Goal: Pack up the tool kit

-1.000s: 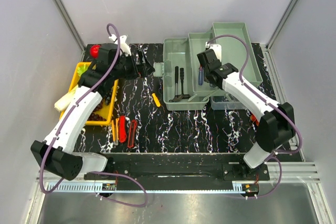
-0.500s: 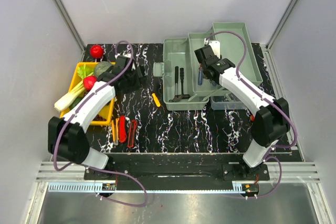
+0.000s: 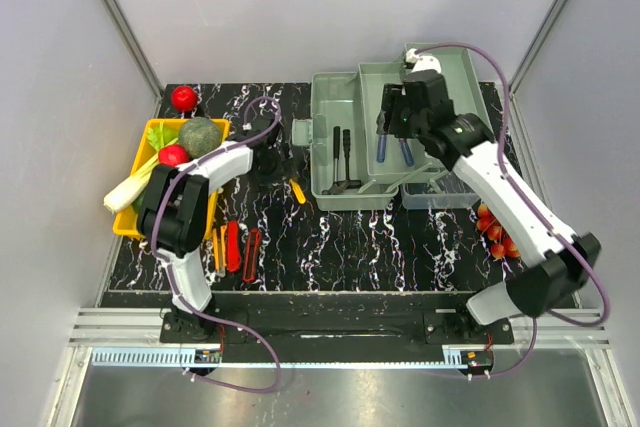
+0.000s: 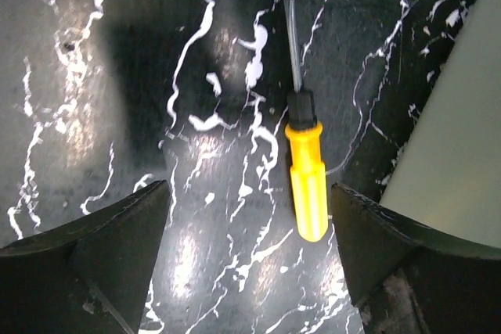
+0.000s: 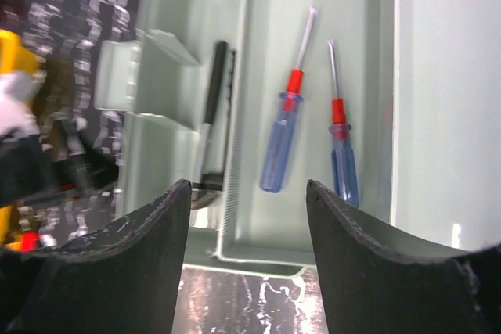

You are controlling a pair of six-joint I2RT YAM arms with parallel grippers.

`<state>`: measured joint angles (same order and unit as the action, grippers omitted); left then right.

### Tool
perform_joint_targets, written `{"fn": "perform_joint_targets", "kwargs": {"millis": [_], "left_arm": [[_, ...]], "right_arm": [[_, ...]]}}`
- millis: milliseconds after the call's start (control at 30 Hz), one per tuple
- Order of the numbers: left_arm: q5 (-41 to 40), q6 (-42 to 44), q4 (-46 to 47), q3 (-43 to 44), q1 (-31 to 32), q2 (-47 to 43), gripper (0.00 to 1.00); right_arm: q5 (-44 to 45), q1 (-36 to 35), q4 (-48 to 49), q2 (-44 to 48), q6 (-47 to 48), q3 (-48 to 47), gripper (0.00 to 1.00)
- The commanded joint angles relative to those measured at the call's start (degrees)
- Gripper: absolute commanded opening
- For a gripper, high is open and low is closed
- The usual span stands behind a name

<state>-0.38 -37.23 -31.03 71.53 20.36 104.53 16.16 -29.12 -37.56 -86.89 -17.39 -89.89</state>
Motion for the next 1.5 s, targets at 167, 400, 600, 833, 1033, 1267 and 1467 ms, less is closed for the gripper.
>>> {"fn": "perform_joint_targets", "kwargs": {"millis": [167,400,600,833,1033,1267,1467], "left_arm": [[-3.66,-3.81,-0.44,7.66,1.26,6.73,0.76],[-8.84,-2.93,-4.3,11.17,3.72,10.34,0.62],[-12.44,-1.71,-6.59,10.92,3.9,11.22,0.45],[-15.96,1.72,-7.03,8.81,3.9,5.26,0.0],[-9.42,5.15,-10.19,10.73,3.72,-9.22,0.0],[6.86,4.46,-4.68,15.31,3.72,-25.06,0.0],[20.49,-0.99,11.32,10.75,3.72,-34.56,0.0]], "right_arm": [[-8.87,0.3,3.46,10.07,-5.81,1.29,0.68],[-7.99,0.21,2.93,12.8,-7.92,2.26,0.71],[-8.16,0.21,2.58,13.94,-8.98,2.79,0.72],[-13.33,0.21,3.01,13.85,-7.23,4.45,0.82],[-29.41,0.21,9.25,14.65,-5.9,8.67,0.95],[-46.21,-0.49,22.42,12.71,-12.48,11.57,0.99],[-53.33,-3.82,33.15,10.96,-20.05,11.4,0.99]]}}
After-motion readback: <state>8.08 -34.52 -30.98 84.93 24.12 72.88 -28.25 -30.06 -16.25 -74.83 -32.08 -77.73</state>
